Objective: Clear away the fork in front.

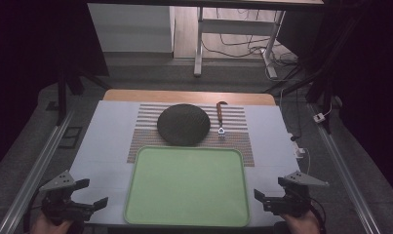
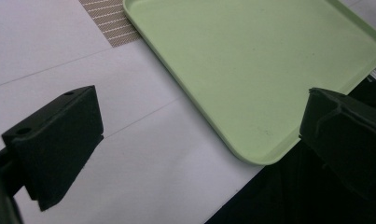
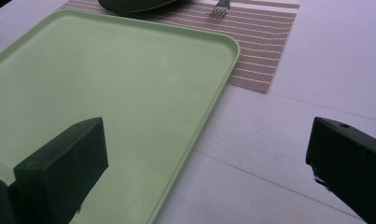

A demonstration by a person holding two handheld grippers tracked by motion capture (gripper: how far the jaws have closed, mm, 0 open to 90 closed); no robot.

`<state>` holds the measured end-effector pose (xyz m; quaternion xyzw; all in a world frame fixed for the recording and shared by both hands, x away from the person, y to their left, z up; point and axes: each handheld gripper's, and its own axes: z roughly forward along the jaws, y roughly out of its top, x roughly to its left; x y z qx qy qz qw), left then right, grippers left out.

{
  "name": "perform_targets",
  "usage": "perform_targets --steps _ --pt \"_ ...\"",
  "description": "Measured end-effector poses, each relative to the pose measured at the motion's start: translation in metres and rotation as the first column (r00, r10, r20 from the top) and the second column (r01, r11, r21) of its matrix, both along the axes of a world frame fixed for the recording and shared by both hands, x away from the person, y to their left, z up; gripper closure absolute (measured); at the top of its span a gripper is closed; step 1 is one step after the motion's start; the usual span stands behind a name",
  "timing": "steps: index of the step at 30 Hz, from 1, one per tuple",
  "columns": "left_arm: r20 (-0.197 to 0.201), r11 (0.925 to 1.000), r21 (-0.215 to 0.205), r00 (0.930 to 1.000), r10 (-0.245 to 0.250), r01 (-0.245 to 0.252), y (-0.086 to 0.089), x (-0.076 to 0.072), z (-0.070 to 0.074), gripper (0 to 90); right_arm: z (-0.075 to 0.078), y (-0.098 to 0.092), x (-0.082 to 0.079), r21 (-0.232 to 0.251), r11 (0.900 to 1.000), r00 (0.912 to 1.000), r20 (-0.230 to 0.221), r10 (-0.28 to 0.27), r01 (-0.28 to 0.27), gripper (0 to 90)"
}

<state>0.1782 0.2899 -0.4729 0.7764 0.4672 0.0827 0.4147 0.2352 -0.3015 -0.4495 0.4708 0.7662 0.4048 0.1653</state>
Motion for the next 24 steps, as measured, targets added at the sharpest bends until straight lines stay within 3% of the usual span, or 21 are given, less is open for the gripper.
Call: perform_targets --steps 24 --pt "-0.017 0.9996 0.027 0.9998 -0.006 0.006 -0.0037 0.0058 -0.0006 0.0 -0.0003 0.0050 0.0004 -0.039 0.999 0.9998 -0.010 0.015 -0.016 0.0"
